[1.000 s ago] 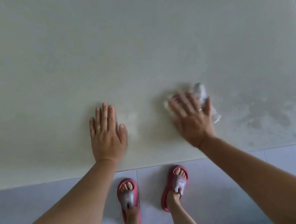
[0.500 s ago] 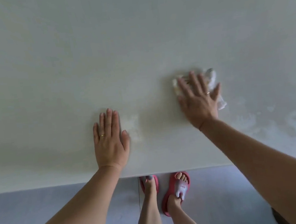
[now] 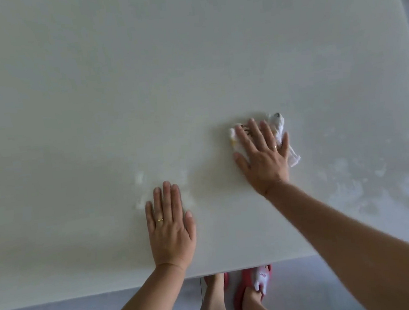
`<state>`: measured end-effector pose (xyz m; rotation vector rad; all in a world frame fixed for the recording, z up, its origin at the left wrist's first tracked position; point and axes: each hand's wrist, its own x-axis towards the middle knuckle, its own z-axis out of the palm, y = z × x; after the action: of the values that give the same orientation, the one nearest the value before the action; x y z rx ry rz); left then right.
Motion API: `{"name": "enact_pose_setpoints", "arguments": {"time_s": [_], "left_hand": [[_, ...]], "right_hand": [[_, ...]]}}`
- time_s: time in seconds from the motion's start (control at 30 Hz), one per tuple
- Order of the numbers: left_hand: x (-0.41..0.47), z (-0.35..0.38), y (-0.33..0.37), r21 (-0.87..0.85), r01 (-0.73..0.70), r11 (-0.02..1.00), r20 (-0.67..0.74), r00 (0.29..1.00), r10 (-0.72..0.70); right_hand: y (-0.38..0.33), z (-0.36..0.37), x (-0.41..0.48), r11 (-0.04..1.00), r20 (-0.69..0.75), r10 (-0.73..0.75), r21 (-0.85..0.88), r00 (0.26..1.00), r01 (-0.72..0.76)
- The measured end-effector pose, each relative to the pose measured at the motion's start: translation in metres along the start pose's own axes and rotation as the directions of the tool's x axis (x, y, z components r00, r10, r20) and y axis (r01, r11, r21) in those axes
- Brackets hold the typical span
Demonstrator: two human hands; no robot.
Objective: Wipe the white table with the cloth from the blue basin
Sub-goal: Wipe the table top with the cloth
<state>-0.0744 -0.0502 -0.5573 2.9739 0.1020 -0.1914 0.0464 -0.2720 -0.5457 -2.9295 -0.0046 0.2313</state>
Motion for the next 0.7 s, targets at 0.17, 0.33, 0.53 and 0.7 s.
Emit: {"name": "enact_pose_setpoints", "arguments": {"time_s": [0.17,0.33,0.53,0.7], "left_hand": [[0.0,0.0,-0.002,0.001,-0.014,1.0,0.016,1.0,0.014],[0.0,-0.007,0.001,-0.066,0.0,0.998,0.016,1.0,0.001],[0.069,-0.031,0.023,-0.153,-0.053,0.987,-0.108,0.993,0.037],[0.177,-0.048,0.034,-0.241,0.05,0.969,-0.196,0.976,-0.099]], "right_hand": [[-0.1,0.026,-0.037,0.992,0.08,-0.126,0.007,0.989,0.126],[-0.034,0.004,0.008,0.85,0.134,-0.492,-0.138,0.86,0.508],[-0.05,0.003,0.057,0.946,0.0,0.313,0.088,0.95,-0.312],[-0.071,0.007,0.034,0.913,0.136,-0.397,-0.037,0.908,0.405]]}}
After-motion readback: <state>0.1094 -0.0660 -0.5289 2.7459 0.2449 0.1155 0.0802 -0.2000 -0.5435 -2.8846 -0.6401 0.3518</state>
